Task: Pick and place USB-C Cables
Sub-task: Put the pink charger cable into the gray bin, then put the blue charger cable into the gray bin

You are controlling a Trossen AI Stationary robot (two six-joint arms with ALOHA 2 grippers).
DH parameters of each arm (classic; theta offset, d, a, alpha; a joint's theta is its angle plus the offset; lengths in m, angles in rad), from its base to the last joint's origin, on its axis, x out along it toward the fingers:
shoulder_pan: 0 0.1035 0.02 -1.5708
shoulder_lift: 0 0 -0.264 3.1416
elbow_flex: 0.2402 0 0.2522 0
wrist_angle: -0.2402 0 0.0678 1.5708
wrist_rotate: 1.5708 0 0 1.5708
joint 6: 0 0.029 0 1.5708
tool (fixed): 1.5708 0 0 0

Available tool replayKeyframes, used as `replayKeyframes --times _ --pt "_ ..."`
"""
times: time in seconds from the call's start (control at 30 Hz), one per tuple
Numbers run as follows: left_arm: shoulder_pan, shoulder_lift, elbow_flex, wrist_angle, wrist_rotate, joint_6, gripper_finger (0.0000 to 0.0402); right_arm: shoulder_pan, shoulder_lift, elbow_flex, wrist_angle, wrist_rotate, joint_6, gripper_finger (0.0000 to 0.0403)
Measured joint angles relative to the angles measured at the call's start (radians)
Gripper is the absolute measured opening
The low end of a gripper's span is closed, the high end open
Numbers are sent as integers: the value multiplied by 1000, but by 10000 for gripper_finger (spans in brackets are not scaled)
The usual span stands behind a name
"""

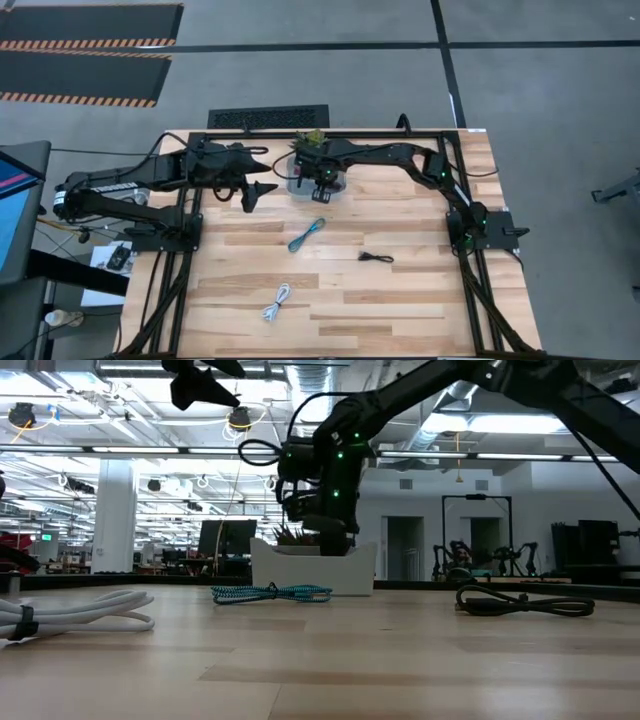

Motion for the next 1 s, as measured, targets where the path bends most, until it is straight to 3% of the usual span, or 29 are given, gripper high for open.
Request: replayKeyframes --times 0.37,0.6,0.8,1.0 --pt "0 0 0 -34 0 -1 270 8 9 0 14 -1 -32 85" --pt "0 0 0 -67 -1 -13 270 9 8 20 -6 -13 -42 168" --pt "0 0 -3 -99 -31 -21 270 9 8 209 -202 -26 -49 236" --pt "-31 0 -117 -45 -23 -68 270 8 -60 454 -537 -20 -66 248"
